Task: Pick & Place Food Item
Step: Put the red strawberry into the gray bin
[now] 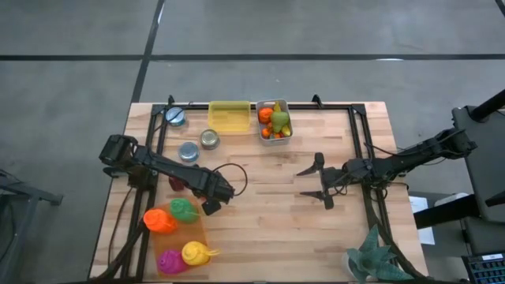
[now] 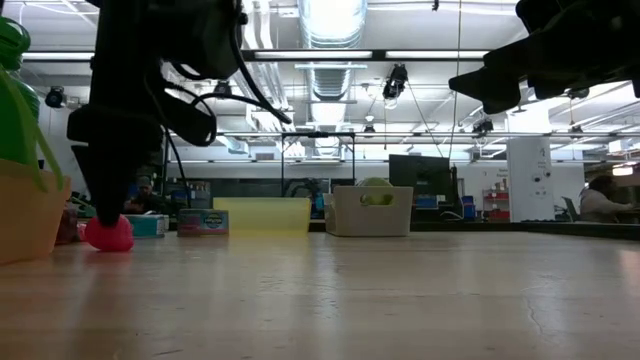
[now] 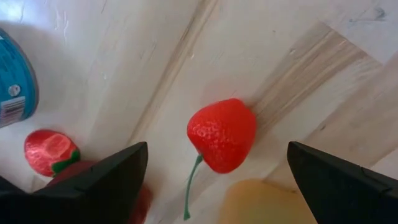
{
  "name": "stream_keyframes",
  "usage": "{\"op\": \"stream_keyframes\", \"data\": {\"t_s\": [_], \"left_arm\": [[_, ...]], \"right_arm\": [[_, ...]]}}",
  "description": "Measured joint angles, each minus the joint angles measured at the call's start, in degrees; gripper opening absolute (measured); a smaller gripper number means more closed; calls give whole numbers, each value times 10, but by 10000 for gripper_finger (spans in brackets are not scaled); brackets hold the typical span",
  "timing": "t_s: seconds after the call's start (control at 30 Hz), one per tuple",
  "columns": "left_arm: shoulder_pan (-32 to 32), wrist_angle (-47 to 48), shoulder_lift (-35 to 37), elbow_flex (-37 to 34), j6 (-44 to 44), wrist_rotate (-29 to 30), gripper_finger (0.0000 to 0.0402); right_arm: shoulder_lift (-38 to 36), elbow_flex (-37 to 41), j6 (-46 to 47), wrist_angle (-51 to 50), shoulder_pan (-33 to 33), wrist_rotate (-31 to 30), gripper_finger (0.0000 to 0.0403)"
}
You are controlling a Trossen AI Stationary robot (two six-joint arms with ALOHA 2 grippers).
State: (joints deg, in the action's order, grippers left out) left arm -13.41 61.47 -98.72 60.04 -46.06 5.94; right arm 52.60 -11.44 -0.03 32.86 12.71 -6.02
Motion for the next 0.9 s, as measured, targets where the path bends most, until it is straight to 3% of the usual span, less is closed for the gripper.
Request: {"op": "stream_keyframes", "data": {"t_s": [0.63, 0.9], "left_arm": [[0, -27, 0, -12, 29, -2, 385], [0, -77, 0, -12, 83, 1, 385]], "right_arm": [[0, 0, 0, 0, 0, 0, 306], [0, 0, 0, 0, 0, 0, 306]]}}
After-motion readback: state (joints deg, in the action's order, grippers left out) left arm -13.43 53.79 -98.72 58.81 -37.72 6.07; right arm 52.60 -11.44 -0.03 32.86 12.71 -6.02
